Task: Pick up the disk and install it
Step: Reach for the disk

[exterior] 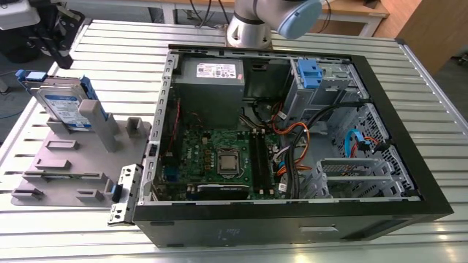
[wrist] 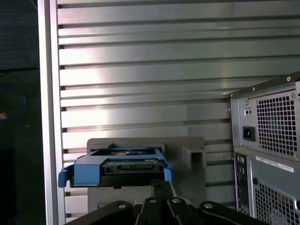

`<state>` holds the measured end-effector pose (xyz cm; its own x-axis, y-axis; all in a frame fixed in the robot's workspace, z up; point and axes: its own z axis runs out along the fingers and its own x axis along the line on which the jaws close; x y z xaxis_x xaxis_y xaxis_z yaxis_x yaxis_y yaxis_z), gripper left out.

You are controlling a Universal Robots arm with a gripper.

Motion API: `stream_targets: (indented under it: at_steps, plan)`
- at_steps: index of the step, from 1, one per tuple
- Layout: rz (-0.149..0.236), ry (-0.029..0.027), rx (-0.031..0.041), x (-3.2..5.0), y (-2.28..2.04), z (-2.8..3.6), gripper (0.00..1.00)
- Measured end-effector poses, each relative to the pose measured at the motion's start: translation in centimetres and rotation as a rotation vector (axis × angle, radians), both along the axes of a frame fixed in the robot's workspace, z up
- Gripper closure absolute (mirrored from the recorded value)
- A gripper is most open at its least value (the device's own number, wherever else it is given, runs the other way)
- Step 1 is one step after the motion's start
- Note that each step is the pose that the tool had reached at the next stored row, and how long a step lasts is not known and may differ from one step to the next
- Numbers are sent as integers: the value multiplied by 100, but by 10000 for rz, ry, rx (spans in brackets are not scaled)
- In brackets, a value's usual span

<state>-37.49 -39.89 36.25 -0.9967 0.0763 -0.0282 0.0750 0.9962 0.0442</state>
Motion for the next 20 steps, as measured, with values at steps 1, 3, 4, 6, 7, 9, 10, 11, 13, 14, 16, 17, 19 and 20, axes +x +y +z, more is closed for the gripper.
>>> stream_targets:
  at_steps: [1,3,4,6,7,9,10,11,13,14,16,17,19,20]
  plan:
    - [0,1,-2,-25,0,-7,89]
    - [1,1,-3,-76,0,-20,89]
    - [1,0,-3,-104,0,-28,89]
    - [1,1,-6,-151,1,-43,89]
    - [1,1,-7,-168,1,-53,89]
    - [1,-1,-8,-192,1,-75,89]
    - [1,0,-10,-204,2,-85,89]
    - [1,2,-13,-216,1,-94,89]
    - [0,1,-14,-244,1,-112,89]
    - [0,1,-16,-261,2,-120,89]
    - [0,1,-18,-295,3,-136,89]
    - [0,1,-19,-314,4,-145,89]
    - [0,0,-22,-342,5,-162,89]
    - [0,1,-24,-354,6,-169,89]
